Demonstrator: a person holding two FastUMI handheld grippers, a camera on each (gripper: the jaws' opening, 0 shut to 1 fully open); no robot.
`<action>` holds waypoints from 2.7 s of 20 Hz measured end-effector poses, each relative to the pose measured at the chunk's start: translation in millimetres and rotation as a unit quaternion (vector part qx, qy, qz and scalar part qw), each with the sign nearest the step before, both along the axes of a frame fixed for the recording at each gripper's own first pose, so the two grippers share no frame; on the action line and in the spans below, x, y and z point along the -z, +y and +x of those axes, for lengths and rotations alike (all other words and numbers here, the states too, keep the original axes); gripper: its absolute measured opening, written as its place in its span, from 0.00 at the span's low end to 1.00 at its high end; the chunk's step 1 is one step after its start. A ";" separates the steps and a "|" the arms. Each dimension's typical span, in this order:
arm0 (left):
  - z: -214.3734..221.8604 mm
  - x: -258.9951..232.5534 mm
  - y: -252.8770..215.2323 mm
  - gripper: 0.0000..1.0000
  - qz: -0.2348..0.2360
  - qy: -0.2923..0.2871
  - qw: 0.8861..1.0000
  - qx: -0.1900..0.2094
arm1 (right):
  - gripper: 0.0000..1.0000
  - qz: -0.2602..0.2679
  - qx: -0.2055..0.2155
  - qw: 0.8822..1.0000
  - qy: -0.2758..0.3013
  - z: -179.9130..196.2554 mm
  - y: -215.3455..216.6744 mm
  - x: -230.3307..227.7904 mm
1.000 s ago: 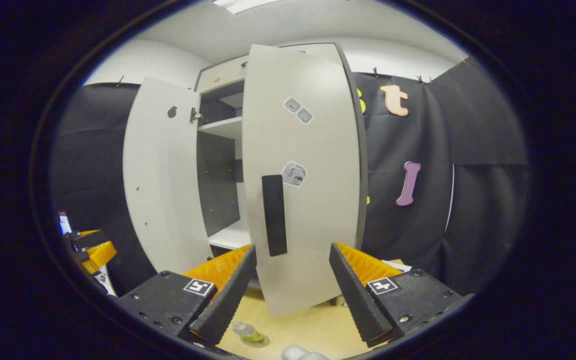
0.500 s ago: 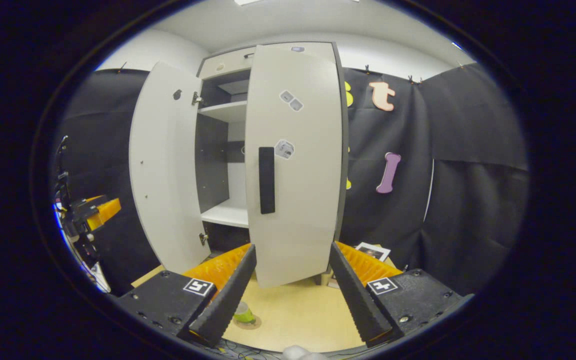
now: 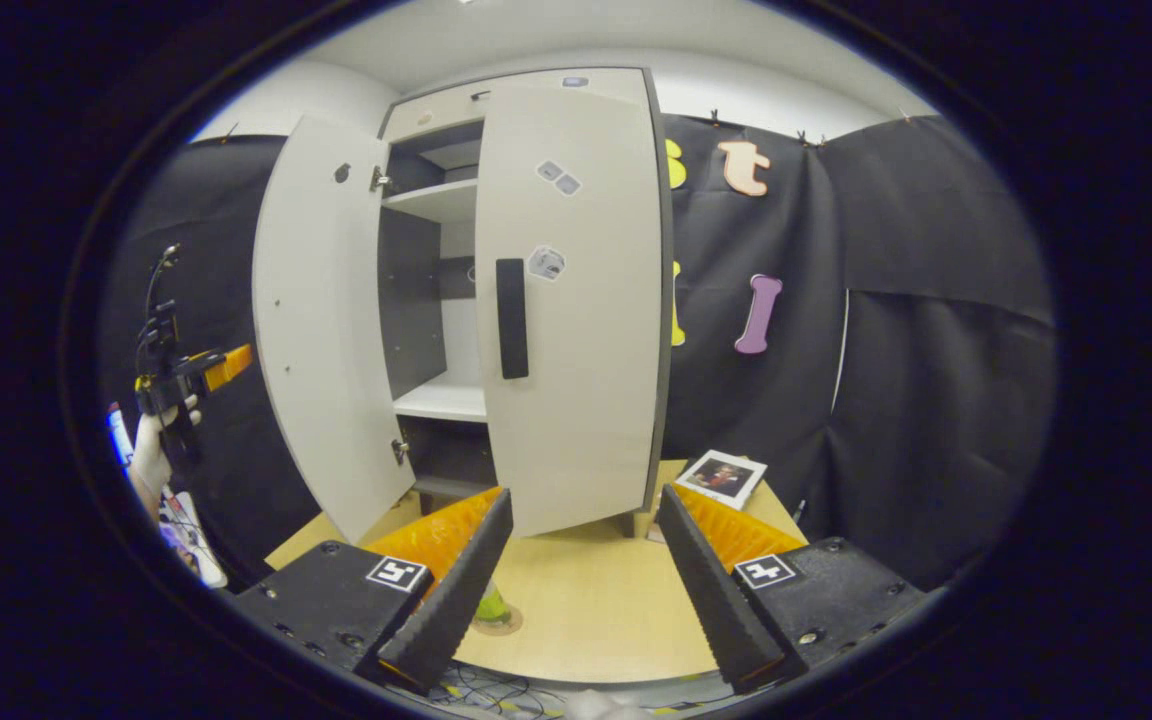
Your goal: Grasp the bottle in the cabinet with the left hand and place it on the coaster, then close the right door with the right hand and the left door with the left hand.
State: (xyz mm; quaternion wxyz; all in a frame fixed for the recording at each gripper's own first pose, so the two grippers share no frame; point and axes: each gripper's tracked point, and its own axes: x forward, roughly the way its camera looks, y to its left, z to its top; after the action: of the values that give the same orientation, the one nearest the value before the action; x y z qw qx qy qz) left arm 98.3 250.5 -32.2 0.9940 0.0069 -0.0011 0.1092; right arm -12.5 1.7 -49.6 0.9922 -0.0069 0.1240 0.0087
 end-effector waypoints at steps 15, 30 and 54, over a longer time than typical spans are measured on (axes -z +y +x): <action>16.8 -17.0 -11.4 0.83 0.026 -0.028 0.999 -0.038 | 0.97 0.021 -0.021 0.999 0.015 4.7 2.7 0.3; 18.6 -19.5 -49.6 0.83 0.008 -0.032 0.999 0.009 | 0.97 0.023 -0.022 0.999 0.011 3.8 -1.7 -2.6; 21.3 -31.8 -174.4 0.97 -0.003 -0.033 0.988 0.150 | 0.97 0.024 0.006 1.000 -0.018 -16.0 -7.0 -11.9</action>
State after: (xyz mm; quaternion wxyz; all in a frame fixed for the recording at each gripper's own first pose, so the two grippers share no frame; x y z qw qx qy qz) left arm 119.6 76.1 -0.4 0.9985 0.0005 -0.0351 -0.0408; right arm -28.6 -5.4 -37.7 0.9942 0.0177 0.1058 0.0053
